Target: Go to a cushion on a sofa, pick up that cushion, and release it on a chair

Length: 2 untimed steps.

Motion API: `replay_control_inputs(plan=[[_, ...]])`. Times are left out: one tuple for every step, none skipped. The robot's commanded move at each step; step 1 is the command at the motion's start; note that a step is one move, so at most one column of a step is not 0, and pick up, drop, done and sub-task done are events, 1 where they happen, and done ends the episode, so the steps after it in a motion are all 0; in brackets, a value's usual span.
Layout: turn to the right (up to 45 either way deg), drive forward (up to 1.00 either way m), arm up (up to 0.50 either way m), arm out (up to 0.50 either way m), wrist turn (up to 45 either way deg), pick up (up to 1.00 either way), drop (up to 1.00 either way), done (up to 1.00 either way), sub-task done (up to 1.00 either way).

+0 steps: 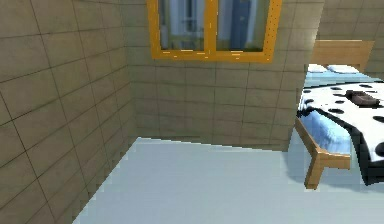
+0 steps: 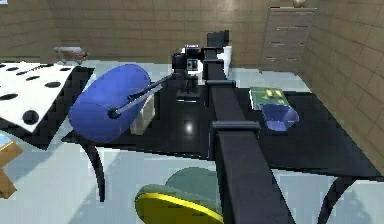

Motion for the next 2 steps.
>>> replay_control_inputs(plan=[[0.0, 0.0, 0.0, 0.0, 45.0, 0.0, 0.0, 0.0, 0.0], [0.0, 0.0, 0.0, 0.0, 45.0, 0.0, 0.0, 0.0, 0.0]])
